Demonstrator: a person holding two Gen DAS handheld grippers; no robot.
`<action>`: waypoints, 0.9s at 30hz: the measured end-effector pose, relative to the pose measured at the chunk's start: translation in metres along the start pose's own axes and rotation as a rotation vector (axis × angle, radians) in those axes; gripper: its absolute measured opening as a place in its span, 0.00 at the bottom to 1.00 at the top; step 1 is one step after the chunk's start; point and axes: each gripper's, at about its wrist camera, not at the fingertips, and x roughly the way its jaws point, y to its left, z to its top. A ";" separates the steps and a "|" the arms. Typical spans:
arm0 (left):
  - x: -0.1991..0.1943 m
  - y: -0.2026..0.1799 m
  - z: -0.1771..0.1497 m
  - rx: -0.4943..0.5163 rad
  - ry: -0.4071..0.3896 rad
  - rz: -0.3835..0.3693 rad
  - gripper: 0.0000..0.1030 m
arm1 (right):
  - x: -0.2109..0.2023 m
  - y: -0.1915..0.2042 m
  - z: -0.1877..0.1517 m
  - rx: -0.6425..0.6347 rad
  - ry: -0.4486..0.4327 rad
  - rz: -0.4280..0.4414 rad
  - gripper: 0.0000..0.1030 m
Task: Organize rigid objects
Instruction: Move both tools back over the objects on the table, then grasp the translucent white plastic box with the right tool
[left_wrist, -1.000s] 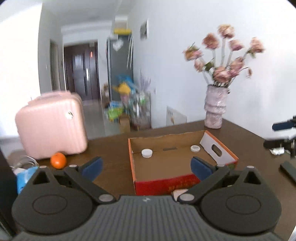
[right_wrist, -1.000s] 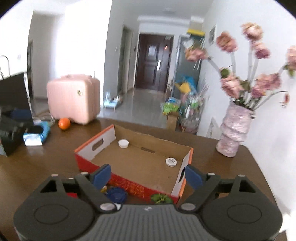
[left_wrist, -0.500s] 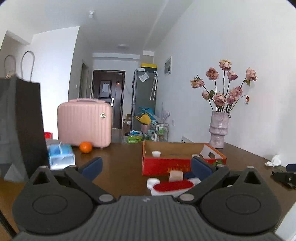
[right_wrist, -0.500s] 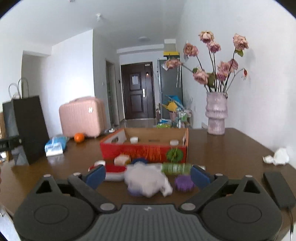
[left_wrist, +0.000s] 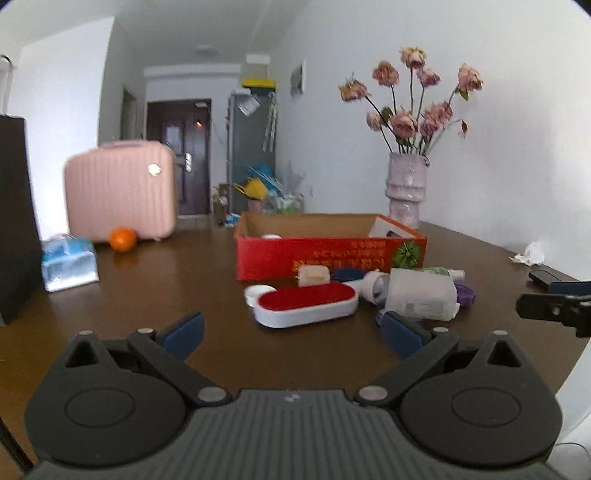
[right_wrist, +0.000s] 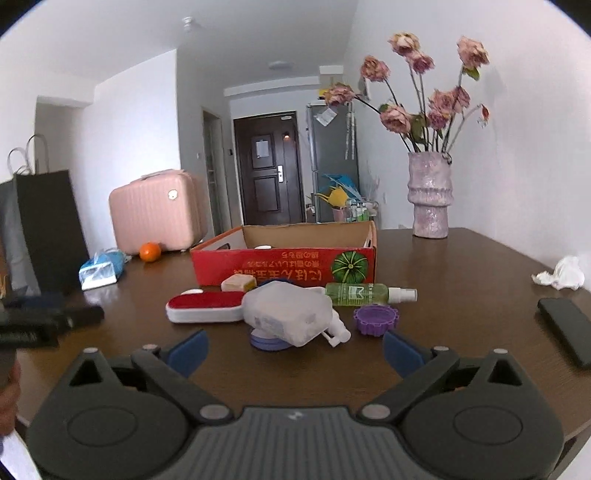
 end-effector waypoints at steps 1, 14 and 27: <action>0.009 0.001 0.001 -0.009 0.009 -0.013 1.00 | 0.006 -0.002 0.001 0.009 0.009 -0.005 0.98; 0.102 -0.015 0.023 -0.072 0.135 -0.126 1.00 | 0.083 -0.015 0.017 0.030 0.105 0.017 0.91; 0.175 -0.029 0.047 -0.257 0.267 -0.371 0.56 | 0.122 -0.038 0.030 0.247 0.102 0.105 0.46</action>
